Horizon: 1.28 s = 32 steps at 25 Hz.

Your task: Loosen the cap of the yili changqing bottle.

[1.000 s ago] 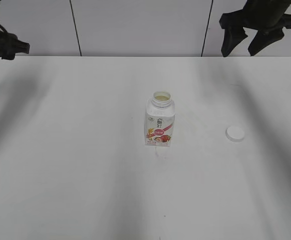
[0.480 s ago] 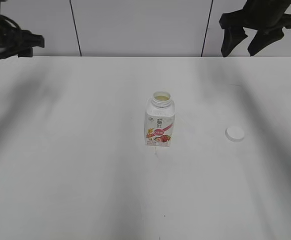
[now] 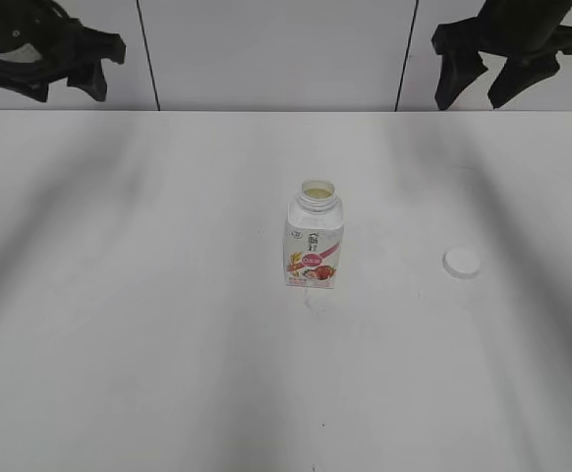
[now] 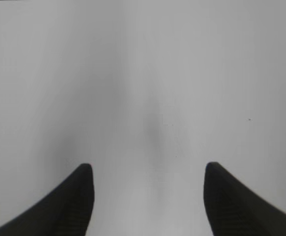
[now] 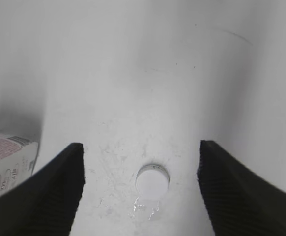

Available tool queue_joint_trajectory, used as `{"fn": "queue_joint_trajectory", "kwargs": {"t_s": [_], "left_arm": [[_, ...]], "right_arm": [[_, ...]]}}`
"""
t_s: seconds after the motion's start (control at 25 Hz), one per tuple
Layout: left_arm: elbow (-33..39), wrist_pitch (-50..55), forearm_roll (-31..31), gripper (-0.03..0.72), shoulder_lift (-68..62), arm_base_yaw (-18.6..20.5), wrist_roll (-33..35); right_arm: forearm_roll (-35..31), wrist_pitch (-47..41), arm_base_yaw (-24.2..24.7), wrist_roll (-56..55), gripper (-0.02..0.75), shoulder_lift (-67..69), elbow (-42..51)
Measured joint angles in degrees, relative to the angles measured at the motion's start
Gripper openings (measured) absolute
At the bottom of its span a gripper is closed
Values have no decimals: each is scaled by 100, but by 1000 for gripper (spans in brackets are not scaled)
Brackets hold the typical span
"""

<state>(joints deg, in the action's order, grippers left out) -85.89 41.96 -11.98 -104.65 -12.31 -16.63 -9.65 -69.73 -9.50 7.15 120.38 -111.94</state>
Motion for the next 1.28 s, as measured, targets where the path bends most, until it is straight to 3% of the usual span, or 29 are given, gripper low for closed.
{"fn": "queue_joint_trajectory", "kwargs": {"t_s": [0.44, 0.76, 0.96, 1.08, 1.28], "left_arm": [[-417, 1939, 76, 436, 0, -6, 212], [-417, 2758, 124, 436, 12, -6, 291], [-401, 2778, 520, 436, 252, -6, 512], [-137, 2763, 508, 436, 652, -6, 536], [916, 2775, 457, 436, 1677, -6, 532]], "right_arm": [[12, 0, 0, -218, 565, -857, 228], [12, 0, 0, -344, 565, -1870, 1587], [12, 0, 0, -363, 565, -2710, 2726], [12, 0, 0, -369, 565, -3274, 3446], [12, -7, 0, -369, 565, -4323, 4457]]}}
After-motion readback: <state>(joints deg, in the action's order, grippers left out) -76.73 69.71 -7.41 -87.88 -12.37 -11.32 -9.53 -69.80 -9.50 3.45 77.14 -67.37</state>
